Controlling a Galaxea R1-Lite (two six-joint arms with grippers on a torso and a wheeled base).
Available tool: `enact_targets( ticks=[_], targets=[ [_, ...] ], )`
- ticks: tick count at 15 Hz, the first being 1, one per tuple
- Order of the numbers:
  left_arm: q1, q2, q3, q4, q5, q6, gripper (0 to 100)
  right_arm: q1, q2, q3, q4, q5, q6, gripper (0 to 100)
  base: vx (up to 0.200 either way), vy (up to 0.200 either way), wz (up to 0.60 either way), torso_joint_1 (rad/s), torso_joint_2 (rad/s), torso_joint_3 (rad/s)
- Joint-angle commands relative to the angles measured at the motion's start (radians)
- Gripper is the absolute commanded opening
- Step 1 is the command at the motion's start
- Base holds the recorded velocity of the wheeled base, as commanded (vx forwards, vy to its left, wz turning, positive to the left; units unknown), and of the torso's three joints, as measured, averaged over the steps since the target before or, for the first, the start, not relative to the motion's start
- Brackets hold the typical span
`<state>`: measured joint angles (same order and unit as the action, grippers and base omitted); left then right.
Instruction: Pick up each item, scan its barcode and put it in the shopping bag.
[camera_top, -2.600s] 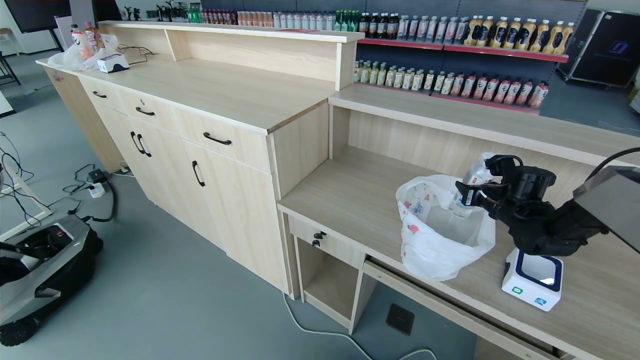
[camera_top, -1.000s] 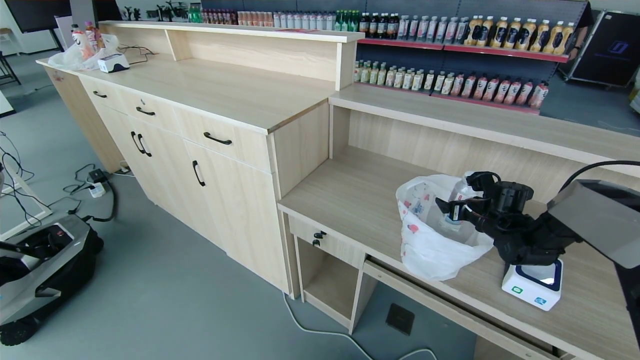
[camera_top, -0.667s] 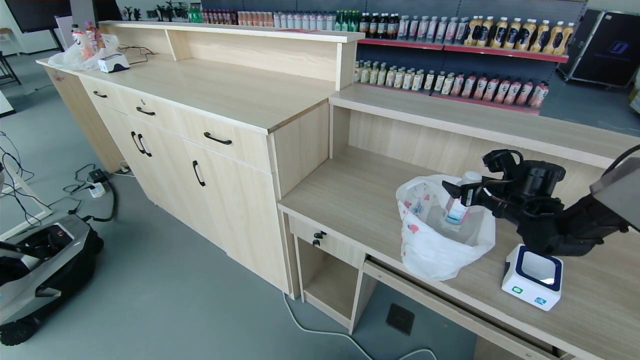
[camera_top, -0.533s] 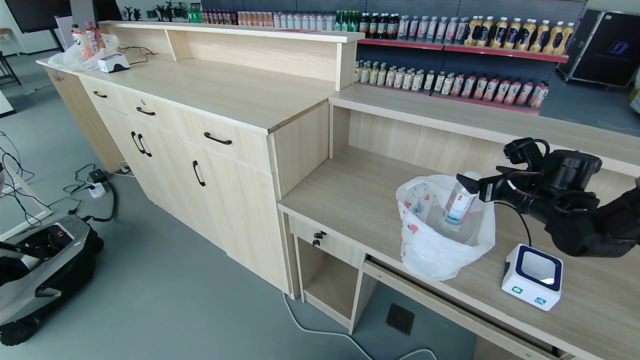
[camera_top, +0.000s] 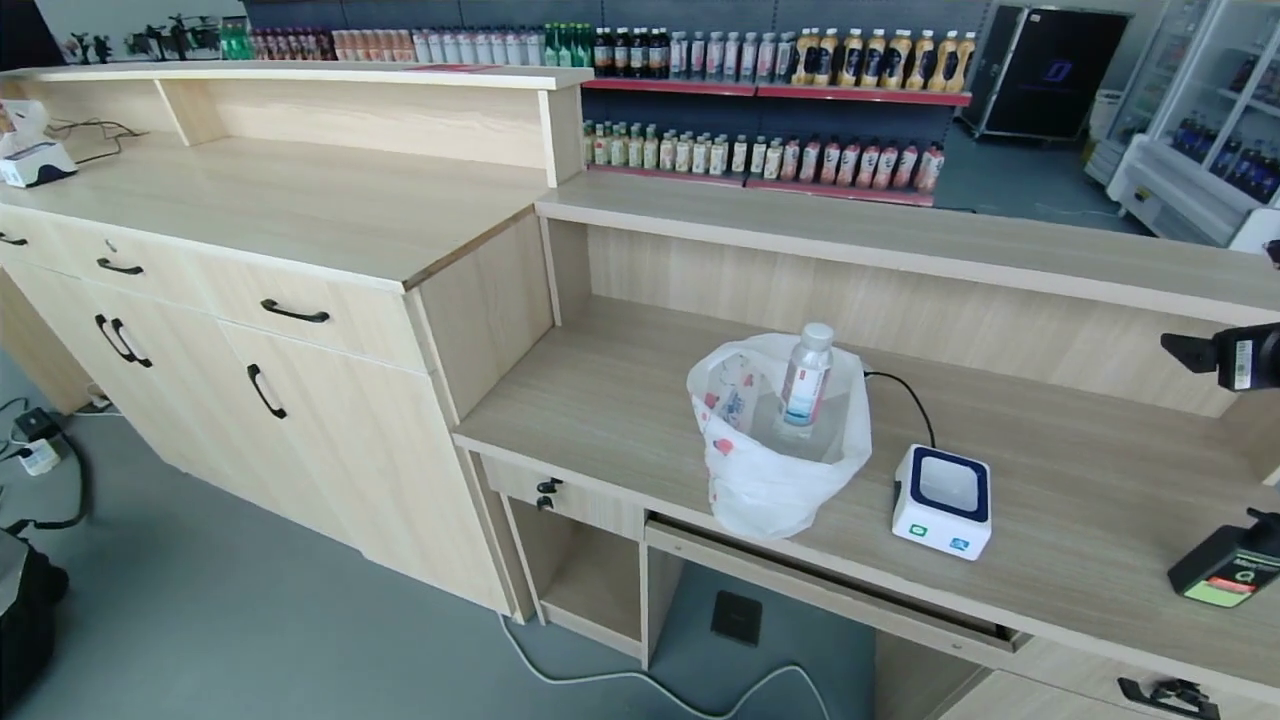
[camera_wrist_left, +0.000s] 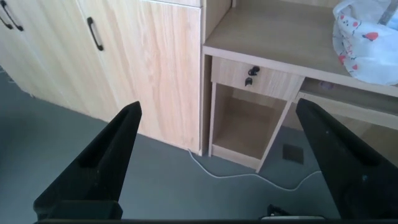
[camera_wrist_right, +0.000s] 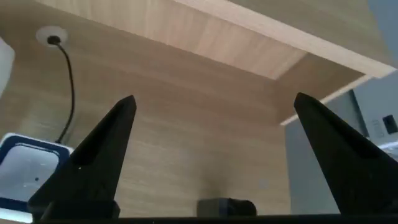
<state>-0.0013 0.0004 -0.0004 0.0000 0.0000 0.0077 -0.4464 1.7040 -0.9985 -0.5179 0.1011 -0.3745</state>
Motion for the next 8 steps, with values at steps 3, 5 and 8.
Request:
enact_targets(
  ticks=[3, 5, 8],
  targets=[
    [0.001, 0.000, 0.000, 0.000, 0.000, 0.000, 100, -0.221, -0.001, -0.172, 0.314, -0.087, -0.044, 100, 0.000, 0.000, -0.40, -0.002, 0.00, 0.002],
    [0.001, 0.000, 0.000, 0.000, 0.000, 0.000, 100, -0.353, 0.009, -0.065, 0.322, -0.084, -0.259, 100, 0.000, 0.000, 0.00, 0.000, 0.00, 0.000],
    [0.001, 0.000, 0.000, 0.000, 0.000, 0.000, 100, -0.471, 0.049, 0.026, 0.299, 0.187, -0.509, 100, 0.000, 0.000, 0.00, 0.000, 0.00, 0.000]
  ],
)
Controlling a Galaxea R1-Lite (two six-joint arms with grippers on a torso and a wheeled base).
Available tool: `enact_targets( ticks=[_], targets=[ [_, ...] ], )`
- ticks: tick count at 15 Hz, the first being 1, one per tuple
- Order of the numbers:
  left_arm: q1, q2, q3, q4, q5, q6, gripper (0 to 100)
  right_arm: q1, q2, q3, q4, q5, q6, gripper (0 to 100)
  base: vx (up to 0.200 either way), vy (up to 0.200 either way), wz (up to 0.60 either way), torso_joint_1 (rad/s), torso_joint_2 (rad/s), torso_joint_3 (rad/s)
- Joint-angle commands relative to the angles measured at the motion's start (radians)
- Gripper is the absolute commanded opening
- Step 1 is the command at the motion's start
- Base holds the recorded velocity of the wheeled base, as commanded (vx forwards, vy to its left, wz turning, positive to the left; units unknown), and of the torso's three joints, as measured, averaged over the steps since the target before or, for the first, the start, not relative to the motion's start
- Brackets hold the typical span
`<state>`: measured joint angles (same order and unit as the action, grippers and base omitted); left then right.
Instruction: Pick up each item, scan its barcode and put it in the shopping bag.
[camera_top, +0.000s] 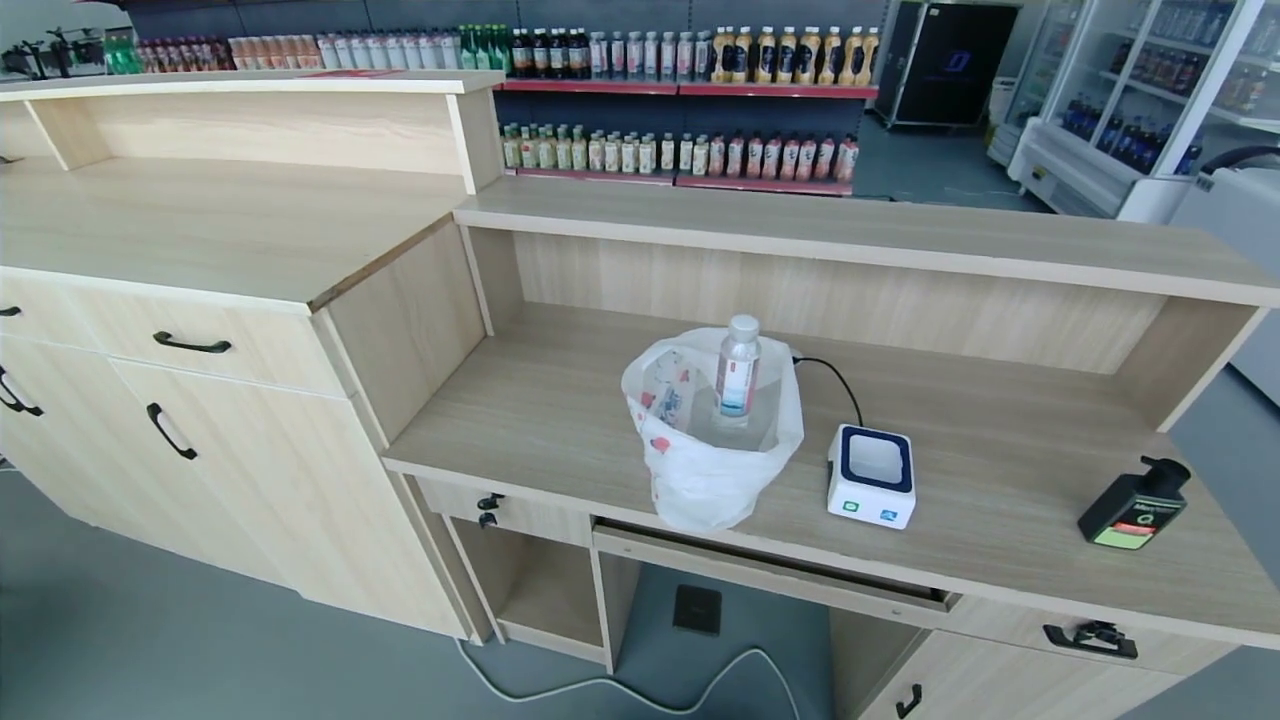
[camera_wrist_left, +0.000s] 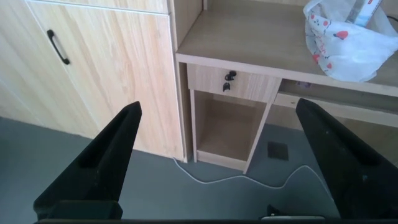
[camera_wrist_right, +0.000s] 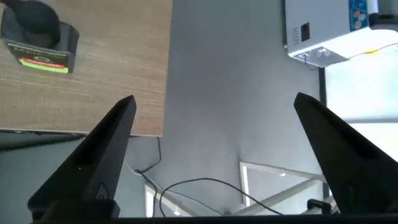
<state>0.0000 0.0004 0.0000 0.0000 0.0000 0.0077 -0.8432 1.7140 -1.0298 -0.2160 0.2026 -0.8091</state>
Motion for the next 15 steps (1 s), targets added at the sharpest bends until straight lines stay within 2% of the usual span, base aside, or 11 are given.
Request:
enact_targets(
  ticks=[1, 5, 7, 10, 15],
  targets=[
    [0.000, 0.000, 0.000, 0.000, 0.000, 0.000, 100, -0.086, 0.056, 0.077, -0.003, 0.167, -0.108, 100, 0.000, 0.000, 0.00, 0.000, 0.00, 0.000],
    [0.000, 0.000, 0.000, 0.000, 0.000, 0.000, 100, -0.116, 0.122, 0.076, -0.011, 0.192, -0.160, 100, 0.000, 0.000, 0.00, 0.000, 0.00, 0.000],
    [0.000, 0.000, 0.000, 0.000, 0.000, 0.000, 100, -0.126, 0.159, 0.076, -0.063, 0.228, -0.157, 100, 0.000, 0.000, 0.00, 0.000, 0.00, 0.000],
    [0.000, 0.000, 0.000, 0.000, 0.000, 0.000, 100, -0.122, 0.228, 0.059, -0.128, 0.281, -0.157, 100, 0.000, 0.000, 0.00, 0.000, 0.00, 0.000],
    [0.000, 0.000, 0.000, 0.000, 0.000, 0.000, 100, -0.086, 0.325, 0.007, -0.129, 0.383, -0.156, 100, 0.000, 0.000, 0.00, 0.000, 0.00, 0.000]
  ],
)
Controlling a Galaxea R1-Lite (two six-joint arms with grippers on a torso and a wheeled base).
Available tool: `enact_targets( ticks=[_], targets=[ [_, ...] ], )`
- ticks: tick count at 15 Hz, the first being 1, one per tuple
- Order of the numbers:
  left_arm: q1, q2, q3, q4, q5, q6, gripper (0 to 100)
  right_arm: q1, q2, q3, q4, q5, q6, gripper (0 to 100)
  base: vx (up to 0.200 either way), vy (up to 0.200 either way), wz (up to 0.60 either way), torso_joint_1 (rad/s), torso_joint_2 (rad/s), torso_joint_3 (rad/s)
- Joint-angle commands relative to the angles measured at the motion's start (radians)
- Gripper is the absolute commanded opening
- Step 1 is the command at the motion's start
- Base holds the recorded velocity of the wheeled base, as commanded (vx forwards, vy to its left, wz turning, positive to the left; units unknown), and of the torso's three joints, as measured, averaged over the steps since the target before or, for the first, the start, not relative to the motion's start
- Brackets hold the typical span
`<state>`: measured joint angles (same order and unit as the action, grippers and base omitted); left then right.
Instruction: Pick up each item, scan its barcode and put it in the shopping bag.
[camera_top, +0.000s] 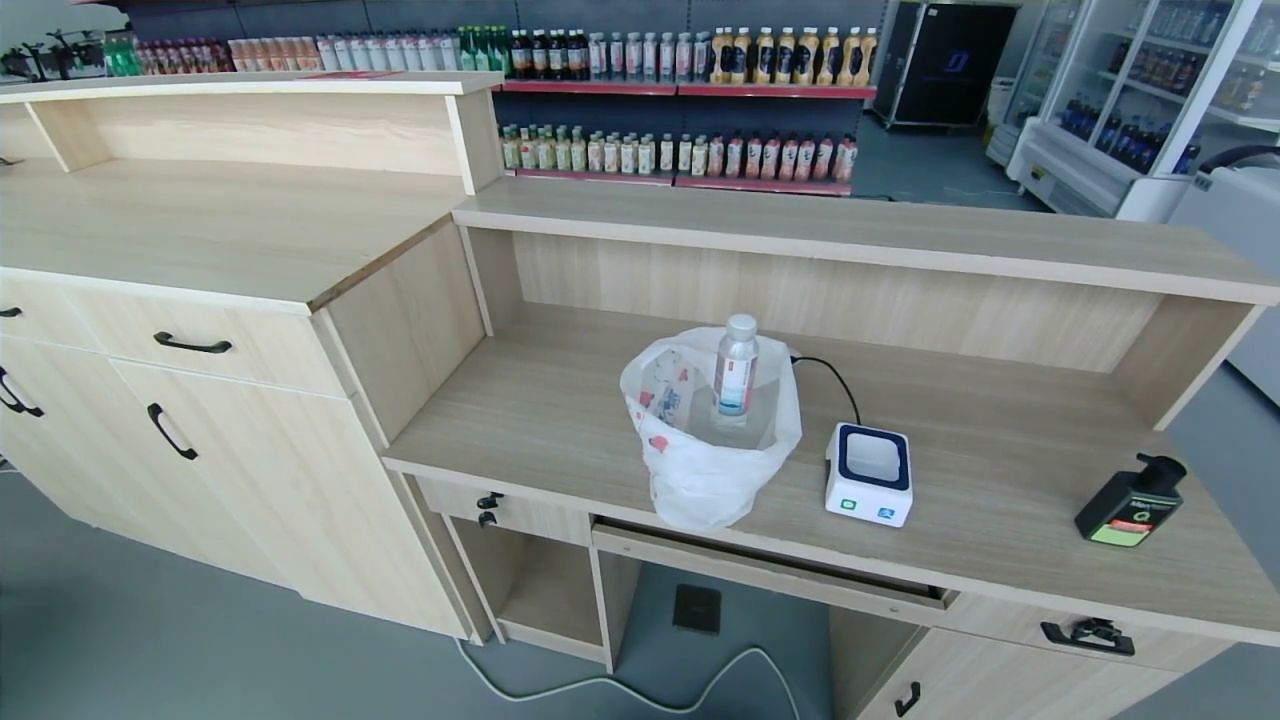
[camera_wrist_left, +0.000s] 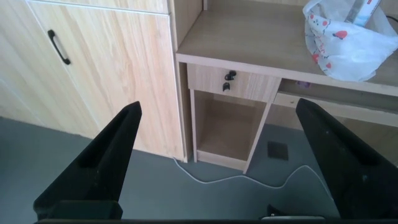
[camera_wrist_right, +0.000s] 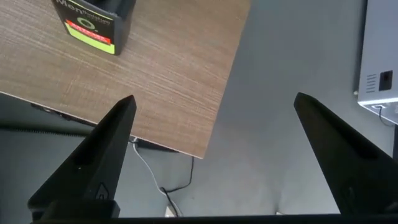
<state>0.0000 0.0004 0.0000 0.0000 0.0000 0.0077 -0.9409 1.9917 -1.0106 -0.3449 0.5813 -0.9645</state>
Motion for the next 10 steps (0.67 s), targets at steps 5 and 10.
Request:
enact_targets(
  ticks=[5, 10],
  targets=[
    [0.000, 0.000, 0.000, 0.000, 0.000, 0.000, 100, 0.099, 0.127, -0.092, 0.000, 0.065, 0.007, 100, 0.000, 0.000, 0.00, 0.000, 0.00, 0.000],
    [0.000, 0.000, 0.000, 0.000, 0.000, 0.000, 100, 0.185, 0.176, -0.105, 0.000, 0.063, -0.002, 100, 0.000, 0.000, 0.00, 0.000, 0.00, 0.000]
  ],
)
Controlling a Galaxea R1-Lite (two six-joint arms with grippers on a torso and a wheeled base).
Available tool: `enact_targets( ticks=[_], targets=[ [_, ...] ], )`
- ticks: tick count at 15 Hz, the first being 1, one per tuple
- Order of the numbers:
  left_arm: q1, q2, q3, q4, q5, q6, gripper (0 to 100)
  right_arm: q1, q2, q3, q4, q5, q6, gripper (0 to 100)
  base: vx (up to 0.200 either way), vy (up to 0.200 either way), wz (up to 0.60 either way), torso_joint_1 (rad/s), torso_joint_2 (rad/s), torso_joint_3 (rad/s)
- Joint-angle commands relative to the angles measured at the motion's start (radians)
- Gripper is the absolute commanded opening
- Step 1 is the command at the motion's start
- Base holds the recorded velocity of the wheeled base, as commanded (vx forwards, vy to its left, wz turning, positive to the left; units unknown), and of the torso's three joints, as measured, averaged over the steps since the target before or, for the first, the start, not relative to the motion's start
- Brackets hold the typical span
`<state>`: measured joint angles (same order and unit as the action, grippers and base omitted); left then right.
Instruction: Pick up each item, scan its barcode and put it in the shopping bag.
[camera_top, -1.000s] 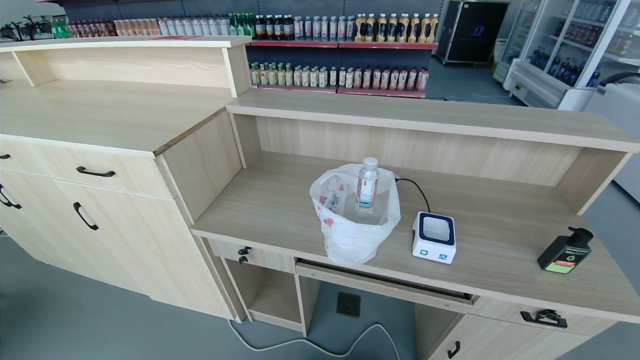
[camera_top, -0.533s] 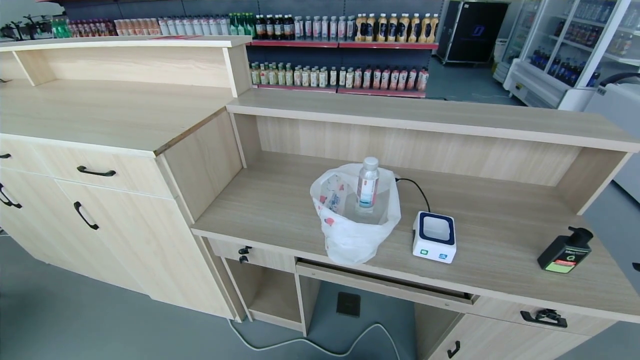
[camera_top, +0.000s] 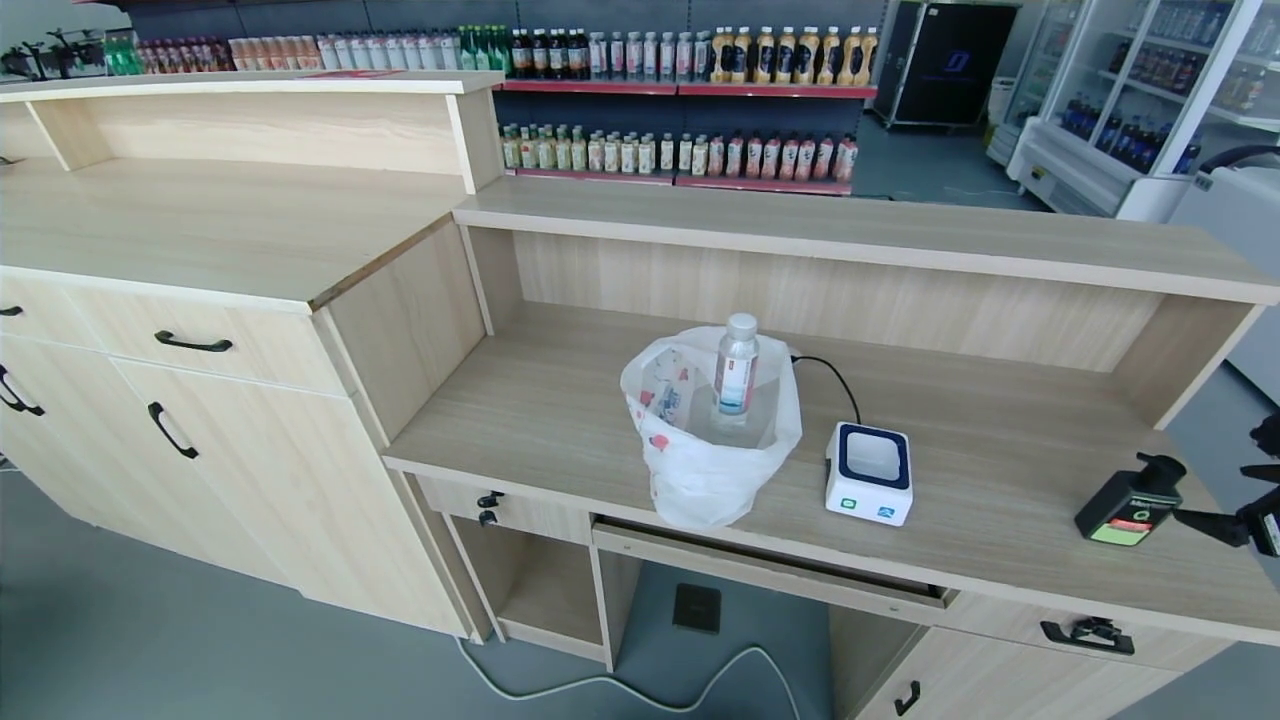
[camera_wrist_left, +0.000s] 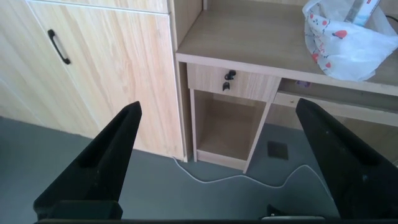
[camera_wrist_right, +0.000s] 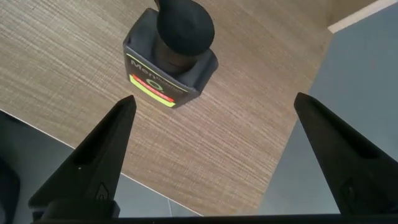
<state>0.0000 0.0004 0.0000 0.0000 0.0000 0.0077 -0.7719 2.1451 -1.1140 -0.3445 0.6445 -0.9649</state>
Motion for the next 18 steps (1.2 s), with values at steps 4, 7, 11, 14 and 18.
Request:
enact_targets(
  ticks=[4, 7, 11, 14, 18],
  targets=[
    [0.000, 0.000, 0.000, 0.000, 0.000, 0.000, 100, 0.057, 0.047, -0.003, -0.014, -0.002, -0.002, 100, 0.000, 0.000, 0.00, 0.000, 0.00, 0.000],
    [0.000, 0.000, 0.000, 0.000, 0.000, 0.000, 100, 0.088, 0.068, -0.007, -0.030, -0.002, 0.000, 100, 0.000, 0.000, 0.00, 0.000, 0.00, 0.000],
    [0.000, 0.000, 0.000, 0.000, 0.000, 0.000, 100, 0.123, 0.099, -0.040, -0.036, -0.005, 0.000, 100, 0.000, 0.000, 0.00, 0.000, 0.00, 0.000],
    [0.000, 0.000, 0.000, 0.000, 0.000, 0.000, 100, 0.145, 0.130, -0.066, -0.050, -0.008, 0.002, 100, 0.000, 0.000, 0.00, 0.000, 0.00, 0.000],
    [0.000, 0.000, 0.000, 0.000, 0.000, 0.000, 100, 0.172, 0.147, -0.072, -0.050, -0.034, 0.002, 0, 0.000, 0.000, 0.00, 0.000, 0.00, 0.000]
  ],
)
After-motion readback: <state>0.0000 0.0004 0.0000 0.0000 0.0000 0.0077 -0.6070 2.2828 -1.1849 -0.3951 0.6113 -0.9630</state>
